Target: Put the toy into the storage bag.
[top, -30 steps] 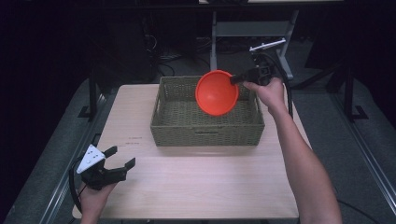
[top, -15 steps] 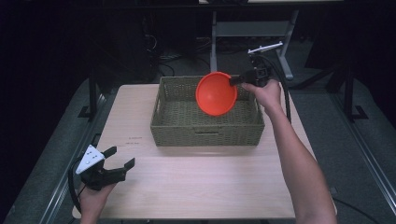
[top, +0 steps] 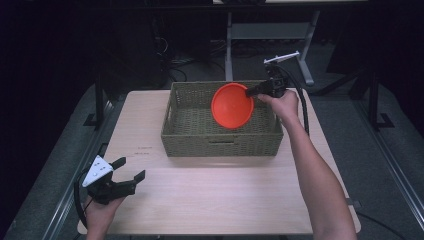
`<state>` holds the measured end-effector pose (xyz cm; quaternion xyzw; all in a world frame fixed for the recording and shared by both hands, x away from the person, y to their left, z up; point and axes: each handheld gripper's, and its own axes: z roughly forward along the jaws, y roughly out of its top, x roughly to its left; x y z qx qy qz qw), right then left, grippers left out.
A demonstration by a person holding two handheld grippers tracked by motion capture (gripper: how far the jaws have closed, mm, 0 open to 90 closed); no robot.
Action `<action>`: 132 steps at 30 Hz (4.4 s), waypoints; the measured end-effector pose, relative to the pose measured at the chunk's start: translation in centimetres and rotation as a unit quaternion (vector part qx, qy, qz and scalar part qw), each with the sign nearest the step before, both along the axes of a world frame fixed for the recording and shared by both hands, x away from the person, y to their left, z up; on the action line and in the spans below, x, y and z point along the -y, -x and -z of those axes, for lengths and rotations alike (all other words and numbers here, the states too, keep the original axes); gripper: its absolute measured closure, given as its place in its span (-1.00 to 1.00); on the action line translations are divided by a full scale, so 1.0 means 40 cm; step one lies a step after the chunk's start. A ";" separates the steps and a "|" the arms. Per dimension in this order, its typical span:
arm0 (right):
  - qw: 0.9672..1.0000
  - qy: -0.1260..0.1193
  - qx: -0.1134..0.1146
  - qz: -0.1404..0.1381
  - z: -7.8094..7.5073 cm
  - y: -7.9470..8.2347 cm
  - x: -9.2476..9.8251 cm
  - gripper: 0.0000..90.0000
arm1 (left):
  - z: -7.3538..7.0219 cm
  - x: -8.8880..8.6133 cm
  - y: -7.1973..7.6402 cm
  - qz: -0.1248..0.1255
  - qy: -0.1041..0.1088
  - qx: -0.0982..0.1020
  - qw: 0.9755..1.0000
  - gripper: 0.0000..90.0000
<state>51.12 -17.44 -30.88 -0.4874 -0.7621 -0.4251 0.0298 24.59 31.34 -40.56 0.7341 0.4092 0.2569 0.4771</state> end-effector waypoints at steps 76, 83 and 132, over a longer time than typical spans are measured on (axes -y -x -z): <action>0.997 0.059 -0.054 -0.021 0.113 0.040 0.036 0.12 | 0.003 0.003 -0.001 -0.002 -0.005 -0.006 1.000 -0.67; 0.997 0.050 -0.051 -0.030 0.108 0.058 0.057 0.06 | 0.004 0.004 -0.001 -0.003 -0.002 -0.007 1.000 -0.66; 0.997 -0.014 0.015 -0.074 0.021 0.233 0.131 -0.23 | 0.007 0.010 0.003 -0.003 -0.007 -0.012 1.000 -0.67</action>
